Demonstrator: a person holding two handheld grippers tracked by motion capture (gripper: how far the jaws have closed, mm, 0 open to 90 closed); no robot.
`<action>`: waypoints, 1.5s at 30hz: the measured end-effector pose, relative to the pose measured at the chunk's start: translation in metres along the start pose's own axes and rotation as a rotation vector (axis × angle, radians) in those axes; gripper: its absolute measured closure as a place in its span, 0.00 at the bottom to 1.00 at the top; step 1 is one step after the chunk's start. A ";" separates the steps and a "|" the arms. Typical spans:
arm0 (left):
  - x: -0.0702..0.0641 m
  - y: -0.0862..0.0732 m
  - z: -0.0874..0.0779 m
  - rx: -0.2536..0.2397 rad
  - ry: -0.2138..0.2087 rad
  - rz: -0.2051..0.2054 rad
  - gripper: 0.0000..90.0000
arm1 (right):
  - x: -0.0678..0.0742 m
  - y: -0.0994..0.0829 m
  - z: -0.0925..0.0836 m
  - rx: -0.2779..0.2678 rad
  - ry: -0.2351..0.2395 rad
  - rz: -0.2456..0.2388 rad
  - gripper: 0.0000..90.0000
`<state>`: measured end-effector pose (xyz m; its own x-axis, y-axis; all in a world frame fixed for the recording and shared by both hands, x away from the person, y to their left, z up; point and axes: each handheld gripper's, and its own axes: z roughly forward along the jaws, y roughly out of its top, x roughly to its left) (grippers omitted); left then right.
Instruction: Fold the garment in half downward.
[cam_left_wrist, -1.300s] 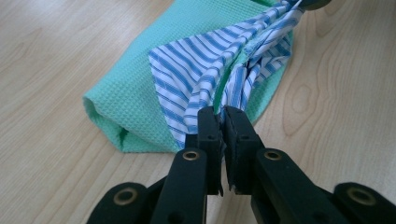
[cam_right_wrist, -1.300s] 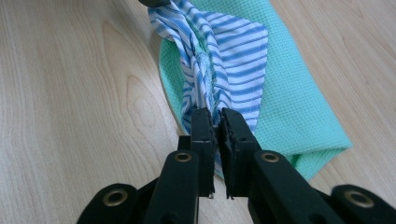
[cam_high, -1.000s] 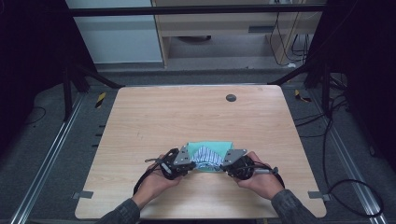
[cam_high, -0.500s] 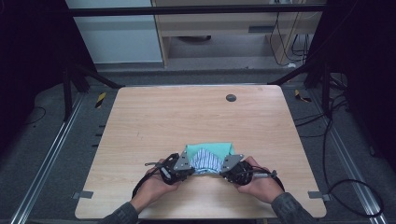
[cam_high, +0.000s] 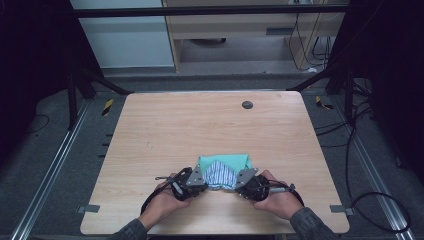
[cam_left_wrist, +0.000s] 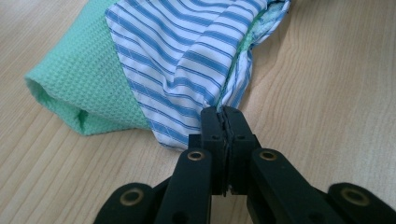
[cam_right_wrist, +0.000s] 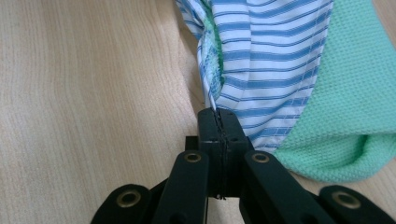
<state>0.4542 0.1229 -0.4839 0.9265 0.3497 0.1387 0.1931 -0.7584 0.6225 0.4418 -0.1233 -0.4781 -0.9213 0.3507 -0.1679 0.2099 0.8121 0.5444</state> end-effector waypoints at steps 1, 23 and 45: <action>0.000 0.000 0.000 0.000 -0.002 0.000 0.99 | 0.000 0.000 0.000 0.002 0.001 -0.001 1.00; -0.007 -0.004 -0.007 -0.011 -0.035 -0.049 0.92 | 0.003 -0.003 -0.006 -0.011 0.023 0.023 0.89; -0.004 -0.009 -0.033 -0.086 0.021 -0.180 0.32 | -0.004 -0.024 -0.030 -0.052 -0.078 0.153 0.35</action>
<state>0.4383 0.1466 -0.4648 0.8726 0.4872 0.0346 0.3257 -0.6333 0.7021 0.4306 -0.1586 -0.4657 -0.8515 0.5047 -0.1422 0.3262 0.7222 0.6099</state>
